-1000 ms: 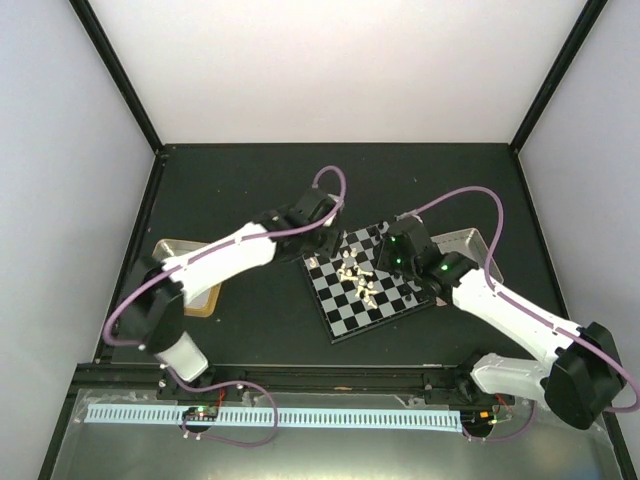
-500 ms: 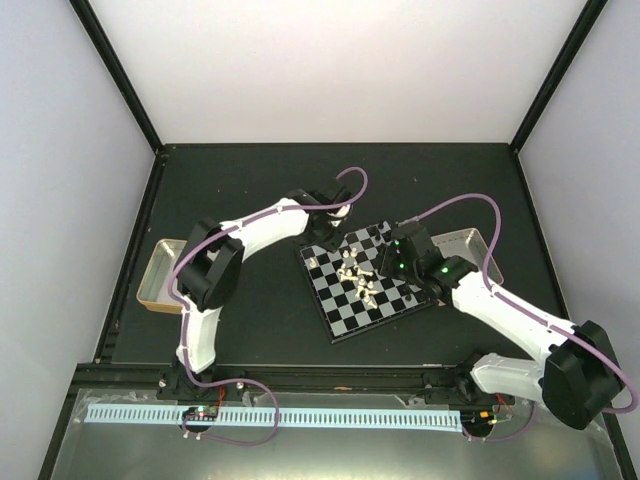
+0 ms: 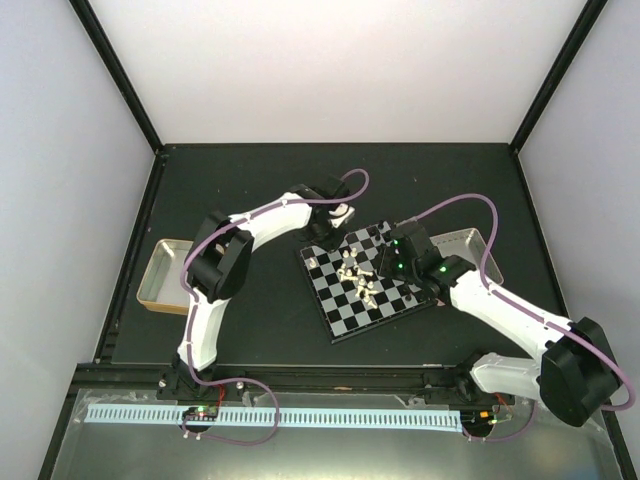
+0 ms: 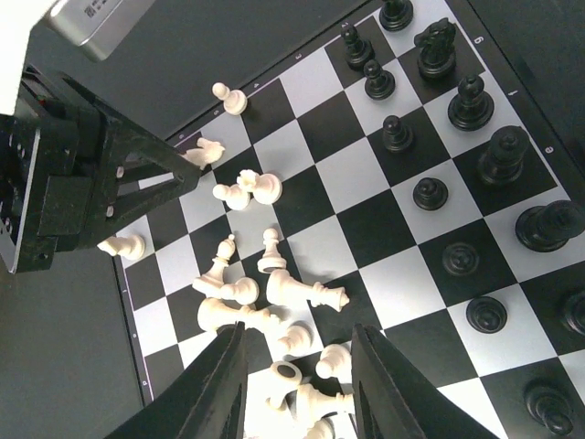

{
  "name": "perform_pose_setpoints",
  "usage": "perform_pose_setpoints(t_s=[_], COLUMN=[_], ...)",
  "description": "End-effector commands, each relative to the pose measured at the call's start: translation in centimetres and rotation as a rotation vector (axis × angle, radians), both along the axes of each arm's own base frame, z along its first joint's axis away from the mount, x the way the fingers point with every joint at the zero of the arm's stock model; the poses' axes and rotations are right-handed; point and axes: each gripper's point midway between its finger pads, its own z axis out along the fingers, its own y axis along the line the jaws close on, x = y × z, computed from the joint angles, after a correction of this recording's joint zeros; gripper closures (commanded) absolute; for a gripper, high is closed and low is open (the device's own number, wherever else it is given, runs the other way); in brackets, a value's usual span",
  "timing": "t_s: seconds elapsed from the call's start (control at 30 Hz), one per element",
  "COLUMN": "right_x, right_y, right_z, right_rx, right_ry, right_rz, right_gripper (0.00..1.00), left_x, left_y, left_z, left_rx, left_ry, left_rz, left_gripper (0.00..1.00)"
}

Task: Set up the chess pieces on the board
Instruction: Pick up the chess piece from the chessboard.

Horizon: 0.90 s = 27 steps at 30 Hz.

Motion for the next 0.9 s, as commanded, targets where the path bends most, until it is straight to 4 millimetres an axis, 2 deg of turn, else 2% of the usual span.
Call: perform_pose_setpoints(t_s=[0.0, 0.1, 0.2, 0.37, 0.67, 0.87], right_x=[0.2, 0.2, 0.1, 0.0, -0.1, -0.2], right_y=[-0.2, -0.1, -0.1, -0.1, -0.1, 0.1], right_z=[-0.3, -0.3, -0.4, -0.4, -0.9, -0.8], right_rx=[0.003, 0.006, 0.01, 0.015, 0.016, 0.029], right_ry=[0.0, 0.002, 0.006, 0.005, 0.012, 0.012], right_rz=[-0.009, -0.01, -0.008, -0.005, -0.009, 0.004], right_gripper=[0.67, 0.67, 0.67, 0.67, 0.67, 0.67], left_x=[0.2, 0.1, 0.1, 0.1, 0.3, 0.4], left_y=[-0.6, -0.2, 0.1, 0.2, 0.0, -0.1], left_z=[0.4, -0.1, -0.3, -0.6, -1.6, -1.1], left_rx=[-0.028, -0.016, -0.01, -0.011, -0.008, -0.023], left_ry=[0.028, 0.037, 0.038, 0.043, 0.058, 0.046], left_rz=[-0.031, -0.025, -0.017, -0.019, -0.031, -0.037], left_gripper=[0.78, 0.84, 0.85, 0.78, 0.76, 0.85])
